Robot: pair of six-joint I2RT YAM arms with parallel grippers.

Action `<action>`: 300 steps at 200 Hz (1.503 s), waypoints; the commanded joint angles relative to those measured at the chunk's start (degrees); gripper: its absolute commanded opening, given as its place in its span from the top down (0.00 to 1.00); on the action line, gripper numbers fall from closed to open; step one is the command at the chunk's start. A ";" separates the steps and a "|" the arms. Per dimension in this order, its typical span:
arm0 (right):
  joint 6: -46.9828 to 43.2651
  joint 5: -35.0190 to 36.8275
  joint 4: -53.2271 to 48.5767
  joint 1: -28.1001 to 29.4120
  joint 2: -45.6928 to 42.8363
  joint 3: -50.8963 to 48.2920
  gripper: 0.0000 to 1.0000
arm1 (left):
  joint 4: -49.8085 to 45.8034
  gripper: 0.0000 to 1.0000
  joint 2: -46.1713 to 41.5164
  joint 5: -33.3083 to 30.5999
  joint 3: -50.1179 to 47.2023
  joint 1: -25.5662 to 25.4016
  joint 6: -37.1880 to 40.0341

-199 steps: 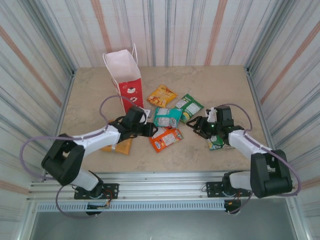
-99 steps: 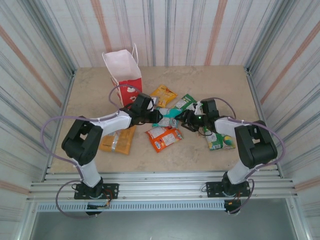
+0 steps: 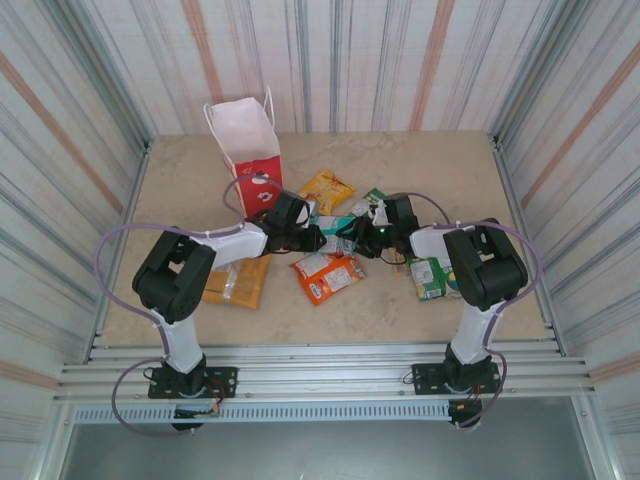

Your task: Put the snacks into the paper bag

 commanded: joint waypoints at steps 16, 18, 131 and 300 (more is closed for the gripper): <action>-0.92 1.75 -0.91 0.81 0.83 2.01 0.62 | -0.87 0.73 0.94 0.89 0.59 0.24 0.53; -1.07 1.97 -1.30 0.86 0.76 2.01 0.63 | -0.97 0.73 0.79 0.89 0.71 0.24 0.58; -6.81 8.54 -7.76 0.69 -19.88 -2.02 0.89 | -27.82 0.50 -16.53 -2.97 16.03 1.22 10.26; -12.50 12.44 -17.69 0.76 -30.32 2.79 0.87 | -65.91 0.45 16.89 -18.76 78.93 11.94 17.03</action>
